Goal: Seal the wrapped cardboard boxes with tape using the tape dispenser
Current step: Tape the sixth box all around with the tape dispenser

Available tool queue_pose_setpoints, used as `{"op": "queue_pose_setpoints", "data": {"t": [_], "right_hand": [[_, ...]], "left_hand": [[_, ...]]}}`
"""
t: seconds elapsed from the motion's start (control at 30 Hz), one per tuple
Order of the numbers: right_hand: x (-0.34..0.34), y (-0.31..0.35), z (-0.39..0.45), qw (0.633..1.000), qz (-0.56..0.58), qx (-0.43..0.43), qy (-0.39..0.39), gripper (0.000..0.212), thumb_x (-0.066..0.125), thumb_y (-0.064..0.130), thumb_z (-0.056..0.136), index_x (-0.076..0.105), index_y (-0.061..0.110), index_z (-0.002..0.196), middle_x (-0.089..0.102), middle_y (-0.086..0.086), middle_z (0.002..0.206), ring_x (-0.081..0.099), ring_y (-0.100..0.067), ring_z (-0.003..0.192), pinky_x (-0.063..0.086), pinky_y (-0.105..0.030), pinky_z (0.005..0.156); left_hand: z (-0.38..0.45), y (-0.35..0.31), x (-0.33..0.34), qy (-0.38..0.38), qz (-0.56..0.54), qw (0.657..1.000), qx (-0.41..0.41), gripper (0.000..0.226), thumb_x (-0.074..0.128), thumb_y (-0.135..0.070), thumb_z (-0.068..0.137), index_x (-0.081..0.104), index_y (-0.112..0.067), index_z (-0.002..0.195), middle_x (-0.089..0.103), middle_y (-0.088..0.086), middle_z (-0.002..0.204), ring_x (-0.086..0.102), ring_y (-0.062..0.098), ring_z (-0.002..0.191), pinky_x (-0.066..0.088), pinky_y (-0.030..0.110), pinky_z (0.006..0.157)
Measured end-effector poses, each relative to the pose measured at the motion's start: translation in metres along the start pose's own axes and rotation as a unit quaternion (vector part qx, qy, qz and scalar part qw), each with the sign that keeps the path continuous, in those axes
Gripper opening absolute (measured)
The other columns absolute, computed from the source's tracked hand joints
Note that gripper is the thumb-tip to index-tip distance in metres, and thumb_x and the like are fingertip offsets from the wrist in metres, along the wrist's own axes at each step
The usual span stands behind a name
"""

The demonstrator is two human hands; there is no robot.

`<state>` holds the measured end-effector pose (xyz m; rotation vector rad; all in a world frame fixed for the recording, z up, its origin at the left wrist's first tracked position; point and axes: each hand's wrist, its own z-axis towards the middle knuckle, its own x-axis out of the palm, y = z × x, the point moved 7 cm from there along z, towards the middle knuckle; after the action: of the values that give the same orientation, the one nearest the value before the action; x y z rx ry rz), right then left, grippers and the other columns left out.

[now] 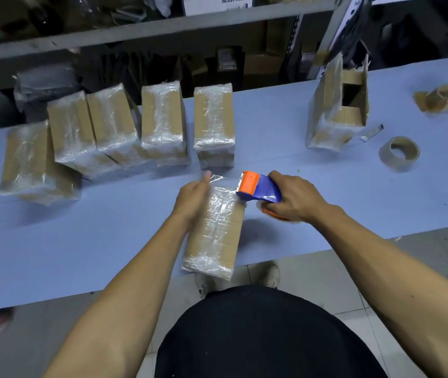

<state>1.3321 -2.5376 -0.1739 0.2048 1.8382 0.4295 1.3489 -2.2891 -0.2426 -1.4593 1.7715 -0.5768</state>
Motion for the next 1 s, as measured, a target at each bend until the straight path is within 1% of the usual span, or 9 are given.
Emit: {"op": "queue_pose_setpoints", "data": {"t": [0.1, 0.33, 0.43, 0.57, 0.63, 0.7, 0.8, 0.9, 1.0], "right_hand": [[-0.002, 0.000, 0.002, 1.000, -0.003, -0.011, -0.001, 0.038, 0.067, 0.048, 0.077, 0.048, 0.024, 0.101, 0.062, 0.004, 0.089, 0.054, -0.024, 0.074, 0.039, -0.030, 0.059], [-0.008, -0.036, -0.013, 0.999, -0.011, -0.017, 0.037, 0.042, 0.067, 0.054, 0.076, 0.045, 0.027, 0.100, 0.060, 0.008, 0.090, 0.054, -0.022, 0.075, 0.042, -0.030, 0.060], [-0.013, -0.062, -0.019, 0.996, -0.068, 0.008, 0.053, 0.040, 0.066, 0.050, 0.079, 0.044, 0.025, 0.099, 0.062, 0.004, 0.092, 0.055, -0.024, 0.076, 0.040, -0.030, 0.059], [0.000, -0.032, -0.006, 0.986, -0.155, 0.007, 0.059, 0.038, 0.064, 0.034, 0.081, 0.047, 0.018, 0.111, 0.061, -0.006, 0.096, 0.052, -0.027, 0.072, 0.036, -0.030, 0.062], [0.006, -0.008, 0.004, 0.982, -0.182, 0.010, 0.054, 0.039, 0.065, 0.025, 0.078, 0.048, 0.015, 0.113, 0.060, -0.008, 0.096, 0.047, -0.027, 0.070, 0.035, -0.030, 0.062], [0.006, 0.009, 0.013, 0.973, -0.225, 0.019, 0.037, 0.036, 0.066, 0.019, 0.076, 0.049, 0.014, 0.107, 0.060, -0.008, 0.093, 0.045, -0.026, 0.069, 0.032, -0.030, 0.062], [0.004, 0.027, 0.023, 0.962, -0.270, 0.033, 0.029, 0.028, 0.068, 0.014, 0.076, 0.049, 0.017, 0.097, 0.059, -0.003, 0.090, 0.053, -0.024, 0.074, 0.032, -0.028, 0.064], [0.015, 0.035, 0.026, 0.963, -0.260, 0.049, 0.052, 0.024, 0.067, 0.012, 0.080, 0.051, 0.019, 0.097, 0.063, -0.001, 0.099, 0.063, -0.023, 0.094, 0.033, -0.028, 0.069], [0.023, 0.009, 0.019, 0.969, -0.218, 0.105, 0.050, 0.040, 0.069, 0.013, 0.078, 0.051, 0.011, 0.114, 0.060, -0.008, 0.108, 0.063, -0.029, 0.095, 0.035, -0.031, 0.070]], "left_hand": [[-0.006, 0.001, 0.012, 0.020, 0.076, 0.995, 0.060, 0.048, 0.067, -0.066, 0.076, 0.074, -0.022, 0.094, 0.077, -0.006, 0.092, 0.073, 0.016, 0.087, 0.058, 0.037, 0.085], [-0.001, 0.006, 0.006, 0.022, 0.021, 0.998, 0.049, 0.033, 0.077, -0.049, 0.084, 0.075, -0.015, 0.082, 0.078, 0.003, 0.081, 0.074, 0.017, 0.075, 0.058, 0.036, 0.076], [-0.002, 0.003, 0.008, 0.020, 0.026, 0.998, 0.053, 0.029, 0.078, -0.049, 0.083, 0.073, -0.024, 0.069, 0.075, -0.003, 0.071, 0.070, 0.012, 0.064, 0.054, 0.030, 0.068], [-0.002, 0.004, 0.013, 0.018, 0.027, 0.998, 0.049, 0.028, 0.079, -0.051, 0.080, 0.074, -0.024, 0.074, 0.078, -0.001, 0.078, 0.073, 0.015, 0.070, 0.056, 0.031, 0.072], [-0.002, 0.004, 0.013, 0.018, 0.035, 0.998, 0.047, 0.031, 0.078, -0.054, 0.079, 0.076, -0.023, 0.083, 0.078, -0.002, 0.082, 0.075, 0.016, 0.076, 0.059, 0.036, 0.078], [-0.002, 0.004, 0.013, 0.016, 0.042, 0.998, 0.049, 0.037, 0.076, -0.057, 0.077, 0.077, -0.023, 0.090, 0.079, -0.005, 0.085, 0.076, 0.016, 0.080, 0.061, 0.039, 0.083], [-0.001, -0.001, 0.012, 0.004, 0.056, 0.997, 0.059, 0.041, 0.075, -0.063, 0.073, 0.076, -0.024, 0.088, 0.078, -0.007, 0.084, 0.076, 0.015, 0.080, 0.061, 0.041, 0.084], [-0.006, 0.004, 0.010, -0.007, 0.048, 0.997, 0.062, 0.048, 0.075, -0.065, 0.069, 0.075, -0.021, 0.087, 0.078, -0.005, 0.083, 0.075, 0.017, 0.080, 0.062, 0.043, 0.082], [-0.011, 0.008, 0.007, -0.020, 0.037, 0.998, 0.051, 0.051, 0.073, -0.069, 0.066, 0.073, -0.025, 0.091, 0.078, -0.007, 0.086, 0.075, 0.019, 0.087, 0.060, 0.040, 0.083]]}}
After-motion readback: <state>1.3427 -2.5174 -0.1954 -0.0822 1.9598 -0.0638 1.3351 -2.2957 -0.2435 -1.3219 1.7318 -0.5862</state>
